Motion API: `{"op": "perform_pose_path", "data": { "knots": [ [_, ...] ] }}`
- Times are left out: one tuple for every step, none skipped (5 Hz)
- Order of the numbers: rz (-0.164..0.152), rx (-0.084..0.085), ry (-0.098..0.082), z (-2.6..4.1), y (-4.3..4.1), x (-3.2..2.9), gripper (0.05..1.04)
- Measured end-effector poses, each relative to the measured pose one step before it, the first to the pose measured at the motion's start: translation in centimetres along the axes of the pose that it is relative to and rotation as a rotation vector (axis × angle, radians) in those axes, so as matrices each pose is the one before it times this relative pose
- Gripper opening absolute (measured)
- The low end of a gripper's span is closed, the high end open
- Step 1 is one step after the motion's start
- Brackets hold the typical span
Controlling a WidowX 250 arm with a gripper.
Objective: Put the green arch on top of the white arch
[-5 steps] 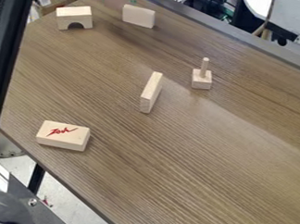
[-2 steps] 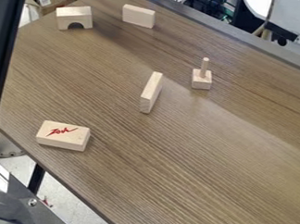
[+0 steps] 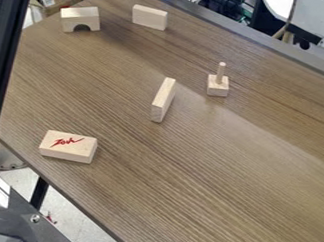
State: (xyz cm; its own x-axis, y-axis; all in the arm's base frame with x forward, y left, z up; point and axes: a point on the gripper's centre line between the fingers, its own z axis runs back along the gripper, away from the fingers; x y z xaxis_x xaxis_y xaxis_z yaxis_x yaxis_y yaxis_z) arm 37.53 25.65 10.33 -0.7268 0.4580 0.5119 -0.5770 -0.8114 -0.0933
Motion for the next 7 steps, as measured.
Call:
{"op": "perform_pose_path", "data": {
  "knots": [
    [-0.0038,0.0298,-0.0055,-0.376,0.100,0.591,0.588],
    [0.0084,0.0270,-0.0153,-0.902,0.066,0.505,0.587],
    [-0.0099,0.0305,-0.0142,-1.302,0.357,-0.220,0.587],
    [-0.0052,0.0167,-0.0076,-0.588,0.219,-0.096,0.587],
    [-0.0028,0.0106,-0.0003,-0.360,0.149,-0.143,0.587],
    [0.0041,-0.0052,0.0021,0.050,-0.012,-0.053,0.587],
    [0.0034,-0.0048,0.0008,0.000,-0.076,-0.013,0.587]
  ]
}}
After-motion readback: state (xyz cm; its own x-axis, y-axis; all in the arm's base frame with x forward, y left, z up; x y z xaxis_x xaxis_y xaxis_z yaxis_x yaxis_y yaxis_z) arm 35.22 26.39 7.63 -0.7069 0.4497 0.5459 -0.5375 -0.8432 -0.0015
